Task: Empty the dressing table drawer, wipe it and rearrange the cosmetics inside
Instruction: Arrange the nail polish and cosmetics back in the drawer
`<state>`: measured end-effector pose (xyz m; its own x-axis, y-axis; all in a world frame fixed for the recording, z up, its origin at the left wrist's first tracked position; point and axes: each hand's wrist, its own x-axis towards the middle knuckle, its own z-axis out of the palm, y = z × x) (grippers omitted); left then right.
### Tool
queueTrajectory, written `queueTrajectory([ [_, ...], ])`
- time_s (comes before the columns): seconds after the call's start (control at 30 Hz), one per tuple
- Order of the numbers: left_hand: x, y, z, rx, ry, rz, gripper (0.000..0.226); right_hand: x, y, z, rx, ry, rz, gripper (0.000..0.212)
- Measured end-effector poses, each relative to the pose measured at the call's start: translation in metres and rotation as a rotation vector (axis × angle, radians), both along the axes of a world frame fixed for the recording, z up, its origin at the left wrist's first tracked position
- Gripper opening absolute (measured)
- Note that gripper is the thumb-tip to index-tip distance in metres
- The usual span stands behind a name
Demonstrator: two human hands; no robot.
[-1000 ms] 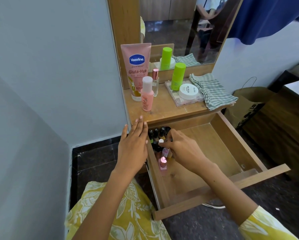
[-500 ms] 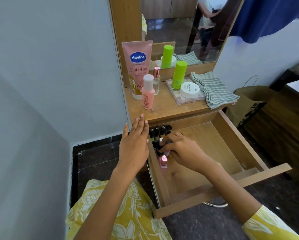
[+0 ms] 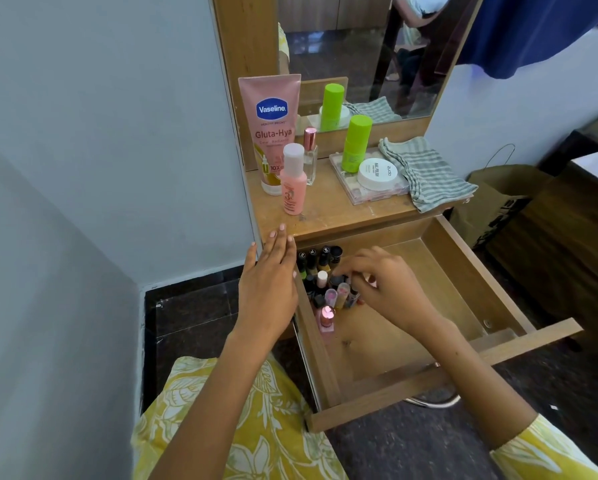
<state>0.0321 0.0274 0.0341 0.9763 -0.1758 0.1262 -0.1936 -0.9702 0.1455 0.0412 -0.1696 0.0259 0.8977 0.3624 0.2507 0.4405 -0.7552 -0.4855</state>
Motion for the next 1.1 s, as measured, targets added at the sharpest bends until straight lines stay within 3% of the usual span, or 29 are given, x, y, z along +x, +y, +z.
queueTrajectory([
  [0.23, 0.01, -0.008, 0.018, -0.032, -0.045, 0.007, 0.049, 0.025, 0.021, 0.017, 0.184, -0.09, -0.252, 0.021],
  [0.43, 0.011, -0.009, 0.021, -0.012, -0.038, 0.028, 0.05, 0.079, 0.046, 0.026, 0.19, -0.129, -0.324, 0.035],
  [0.63, 0.011, -0.017, 0.02, 0.05, 0.0, 0.058, 0.057, 0.121, 0.067, 0.027, 0.416, -0.024, -0.449, 0.04],
  [0.73, 0.011, -0.017, 0.019, 0.068, 0.007, 0.064, 0.058, 0.132, 0.073, 0.028, 0.425, 0.0, -0.45, 0.043],
  [0.9, 0.009, -0.018, 0.019, 0.062, 0.01, 0.067, 0.059, 0.139, 0.075, 0.028, 0.4, -0.017, -0.434, 0.028],
  [1.1, 0.007, -0.015, 0.015, 0.006, 0.012, 0.05, 0.06, 0.095, 0.056, 0.027, 0.385, -0.032, -0.409, 0.031],
])
